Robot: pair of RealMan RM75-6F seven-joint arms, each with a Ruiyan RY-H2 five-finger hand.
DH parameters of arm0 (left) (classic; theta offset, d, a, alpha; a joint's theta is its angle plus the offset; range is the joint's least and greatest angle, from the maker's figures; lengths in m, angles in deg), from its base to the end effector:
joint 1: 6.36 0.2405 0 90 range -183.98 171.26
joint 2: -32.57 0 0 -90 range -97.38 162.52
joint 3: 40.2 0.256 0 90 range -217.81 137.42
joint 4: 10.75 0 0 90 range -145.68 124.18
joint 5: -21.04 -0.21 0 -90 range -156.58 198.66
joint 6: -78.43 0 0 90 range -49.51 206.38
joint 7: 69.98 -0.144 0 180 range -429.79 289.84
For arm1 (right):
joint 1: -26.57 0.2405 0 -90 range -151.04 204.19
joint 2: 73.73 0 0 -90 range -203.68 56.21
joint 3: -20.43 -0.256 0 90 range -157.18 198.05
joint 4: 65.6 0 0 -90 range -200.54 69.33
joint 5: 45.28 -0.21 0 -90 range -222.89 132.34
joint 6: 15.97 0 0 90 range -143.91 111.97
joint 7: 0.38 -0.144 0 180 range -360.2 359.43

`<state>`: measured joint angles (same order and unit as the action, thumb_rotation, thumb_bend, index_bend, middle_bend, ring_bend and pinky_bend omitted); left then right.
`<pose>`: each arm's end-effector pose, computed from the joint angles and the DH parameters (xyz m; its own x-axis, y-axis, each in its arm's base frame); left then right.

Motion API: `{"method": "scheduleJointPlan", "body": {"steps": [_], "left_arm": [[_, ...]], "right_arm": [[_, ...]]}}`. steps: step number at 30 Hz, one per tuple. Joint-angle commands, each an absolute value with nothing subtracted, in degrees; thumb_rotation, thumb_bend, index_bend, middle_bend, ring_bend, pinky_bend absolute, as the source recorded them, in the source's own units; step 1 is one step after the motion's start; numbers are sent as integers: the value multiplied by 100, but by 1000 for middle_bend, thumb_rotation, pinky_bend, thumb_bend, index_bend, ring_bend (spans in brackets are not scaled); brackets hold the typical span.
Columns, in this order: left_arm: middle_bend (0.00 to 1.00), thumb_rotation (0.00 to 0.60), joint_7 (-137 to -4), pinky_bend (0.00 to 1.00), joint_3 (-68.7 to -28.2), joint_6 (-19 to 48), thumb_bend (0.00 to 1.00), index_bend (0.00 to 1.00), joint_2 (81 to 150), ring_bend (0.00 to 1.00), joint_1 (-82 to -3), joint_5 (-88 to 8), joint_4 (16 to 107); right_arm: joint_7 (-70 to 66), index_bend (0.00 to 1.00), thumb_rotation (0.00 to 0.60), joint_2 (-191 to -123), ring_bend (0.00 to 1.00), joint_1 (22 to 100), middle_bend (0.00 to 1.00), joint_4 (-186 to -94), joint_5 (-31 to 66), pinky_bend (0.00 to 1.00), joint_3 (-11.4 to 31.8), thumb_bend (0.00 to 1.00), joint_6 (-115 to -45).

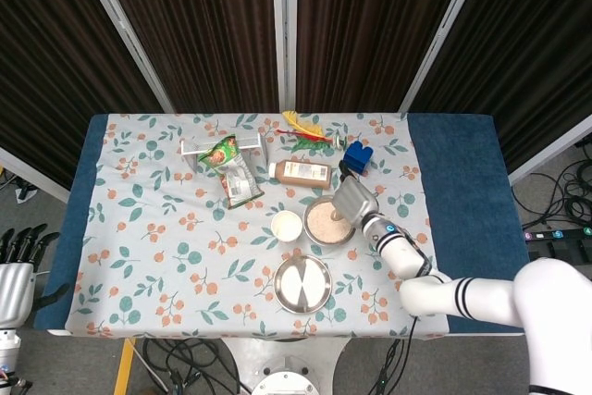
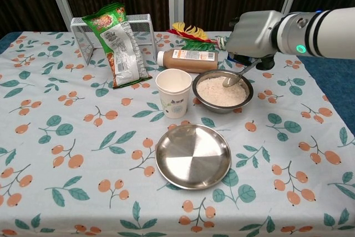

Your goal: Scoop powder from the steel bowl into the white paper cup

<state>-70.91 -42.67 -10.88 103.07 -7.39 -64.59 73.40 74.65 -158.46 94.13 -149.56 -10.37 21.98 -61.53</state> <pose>-0.3370 0.1585 0.1453 0.4411 -0.0375 0.8967 0.8965 0.0649 -0.4383 -0.1053 -0.3879 -0.0257 0.9955 0.0548 0.0773 -0.0306 -0.5868 0.8091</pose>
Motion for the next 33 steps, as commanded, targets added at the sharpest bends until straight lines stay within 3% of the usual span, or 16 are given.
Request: {"method": "scheduleJointPlan", "body": {"steps": [1,9,16,33], "left_arm": [[220,600,-7063,61,-4270,-1090,16,267,10325,132,-744,-6466,7308],[220,600,-7011,61,-4274,-1100,16,267,10358,132,-743,-6470,7247],[221,600,-7018,61,-4253,-1107,16,267,10361,132,-727,-6482,7258],[221,600,-7172,61,-4242,-1150,16,267,10301,132,-726,-6543,7405]], "right_arm": [[7726,558,600,-16153,226,9621,563,-14771,-1299,0,2371,327,-6321],[8030,561,600,-16578,226,9868,566,-14596,-1643,0,2533,327,-6611],[7477,575,600,-16683,243,9727,575,-14533,-1210,0,2534,327,-6676],[4822,579,600,-16032,251,8662,578,-14574,363,0,2261,327,-6876]]}}
